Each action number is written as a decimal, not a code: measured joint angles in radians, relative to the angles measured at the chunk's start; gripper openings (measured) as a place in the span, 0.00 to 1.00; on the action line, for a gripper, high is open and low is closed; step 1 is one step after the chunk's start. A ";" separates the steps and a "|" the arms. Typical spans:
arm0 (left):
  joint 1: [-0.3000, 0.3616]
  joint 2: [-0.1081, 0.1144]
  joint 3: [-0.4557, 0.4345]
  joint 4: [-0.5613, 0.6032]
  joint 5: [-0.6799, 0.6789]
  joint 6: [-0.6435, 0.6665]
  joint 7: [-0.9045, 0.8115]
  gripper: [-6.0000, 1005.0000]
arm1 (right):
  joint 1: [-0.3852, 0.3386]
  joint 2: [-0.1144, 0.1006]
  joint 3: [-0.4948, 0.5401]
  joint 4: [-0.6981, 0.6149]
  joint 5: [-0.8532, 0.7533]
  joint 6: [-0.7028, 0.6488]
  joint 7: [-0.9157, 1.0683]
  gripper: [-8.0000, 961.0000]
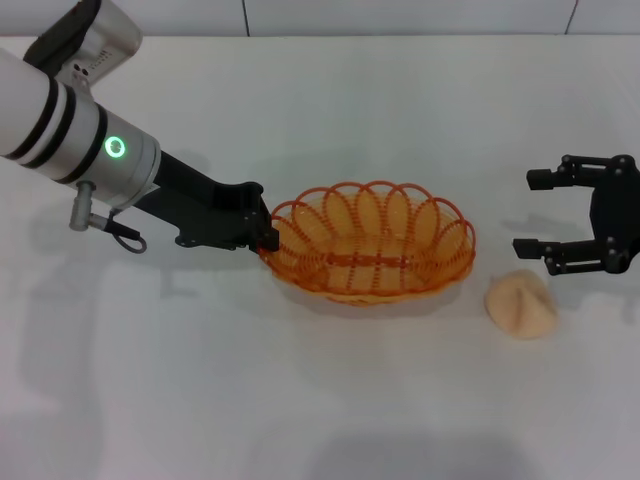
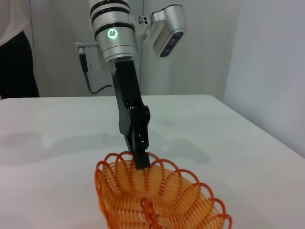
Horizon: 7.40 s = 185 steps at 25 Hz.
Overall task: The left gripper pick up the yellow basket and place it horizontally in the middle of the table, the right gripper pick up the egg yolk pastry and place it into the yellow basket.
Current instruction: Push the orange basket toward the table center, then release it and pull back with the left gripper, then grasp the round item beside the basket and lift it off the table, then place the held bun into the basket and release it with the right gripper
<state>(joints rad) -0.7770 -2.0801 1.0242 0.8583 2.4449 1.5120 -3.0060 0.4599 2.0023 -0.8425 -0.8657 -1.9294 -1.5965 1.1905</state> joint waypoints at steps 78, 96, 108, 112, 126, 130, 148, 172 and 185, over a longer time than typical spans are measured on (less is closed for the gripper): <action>0.401 0.148 -0.196 0.001 -0.482 0.408 1.676 0.88 | 0.018 -0.022 0.020 -0.051 -0.181 -0.101 0.371 0.80; 0.399 0.138 -0.238 0.001 -0.492 0.405 1.678 0.88 | 0.031 0.006 -0.159 -0.088 -0.239 0.001 0.510 0.78; 0.397 0.138 -0.240 0.002 -0.491 0.408 1.679 0.88 | 0.028 0.009 -0.168 -0.066 -0.240 0.037 0.507 0.74; 0.402 0.137 -0.240 0.009 -0.491 0.409 1.687 0.88 | 0.026 0.009 -0.168 -0.063 -0.238 0.048 0.505 0.73; 0.421 0.129 -0.236 0.027 -0.491 0.412 1.704 0.88 | 0.024 0.009 -0.170 -0.056 -0.237 0.047 0.503 0.25; 0.427 0.128 -0.235 0.027 -0.491 0.413 1.716 0.88 | 0.025 0.009 -0.170 -0.056 -0.237 0.047 0.502 0.21; 0.481 0.122 -0.242 0.027 -0.489 0.420 1.769 0.88 | 0.081 -0.035 -0.090 -0.262 -0.228 -0.143 0.571 0.08; 0.488 0.117 -0.260 0.050 -0.477 0.415 1.767 0.88 | 0.086 0.021 -0.513 -0.159 0.152 0.187 0.492 0.07; 0.487 0.110 -0.260 0.053 -0.483 0.416 1.770 0.88 | 0.084 0.022 -0.619 -0.069 0.254 0.308 0.409 0.17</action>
<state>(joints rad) -0.2896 -1.9702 0.7638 0.9112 1.9620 1.9283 -1.2363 0.5437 2.0239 -1.4611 -0.9345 -1.6757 -1.2885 1.5999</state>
